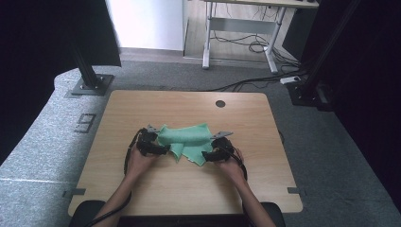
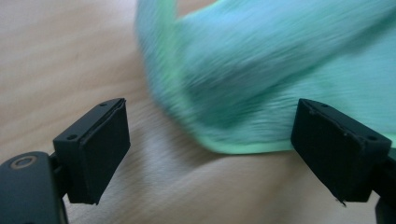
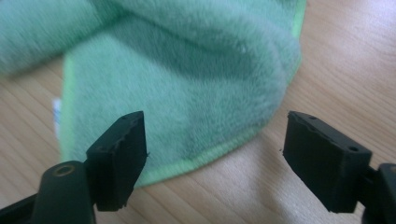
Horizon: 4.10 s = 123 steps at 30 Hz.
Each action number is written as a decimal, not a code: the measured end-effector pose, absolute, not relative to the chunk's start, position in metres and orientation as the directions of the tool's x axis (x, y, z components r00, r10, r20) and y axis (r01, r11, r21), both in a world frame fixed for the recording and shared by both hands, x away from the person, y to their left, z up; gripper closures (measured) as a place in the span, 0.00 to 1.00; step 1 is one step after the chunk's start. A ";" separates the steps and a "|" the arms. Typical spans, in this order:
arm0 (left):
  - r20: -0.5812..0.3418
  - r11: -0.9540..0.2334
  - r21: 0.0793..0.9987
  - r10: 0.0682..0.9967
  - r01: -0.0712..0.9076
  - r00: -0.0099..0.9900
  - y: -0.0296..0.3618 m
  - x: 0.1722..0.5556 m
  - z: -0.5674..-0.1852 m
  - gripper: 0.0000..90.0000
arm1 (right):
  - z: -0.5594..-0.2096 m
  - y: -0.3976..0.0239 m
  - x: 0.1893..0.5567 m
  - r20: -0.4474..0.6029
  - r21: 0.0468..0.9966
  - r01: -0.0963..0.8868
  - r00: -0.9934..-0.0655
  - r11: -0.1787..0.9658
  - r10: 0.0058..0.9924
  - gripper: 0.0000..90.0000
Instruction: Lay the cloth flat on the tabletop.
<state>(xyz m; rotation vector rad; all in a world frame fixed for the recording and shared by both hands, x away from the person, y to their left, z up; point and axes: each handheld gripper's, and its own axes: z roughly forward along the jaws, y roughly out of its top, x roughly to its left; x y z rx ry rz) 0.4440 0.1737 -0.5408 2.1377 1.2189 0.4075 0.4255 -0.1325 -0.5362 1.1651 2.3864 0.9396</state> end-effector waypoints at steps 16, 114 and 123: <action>0.089 -0.383 0.627 0.900 0.678 0.427 0.202 0.462 -0.538 0.12 | -0.540 -0.151 0.427 -0.051 0.642 0.597 -0.593 0.481 0.804 0.19; 0.002 -0.443 0.656 0.810 0.610 0.586 0.186 0.434 -0.530 0.12 | -0.554 -0.187 0.411 0.012 0.712 0.604 -0.521 0.358 0.854 0.06; 0.079 -0.517 0.623 0.788 0.587 0.610 0.182 0.402 -0.539 0.09 | -0.555 -0.187 0.416 0.010 0.705 0.613 -0.510 0.356 0.860 0.00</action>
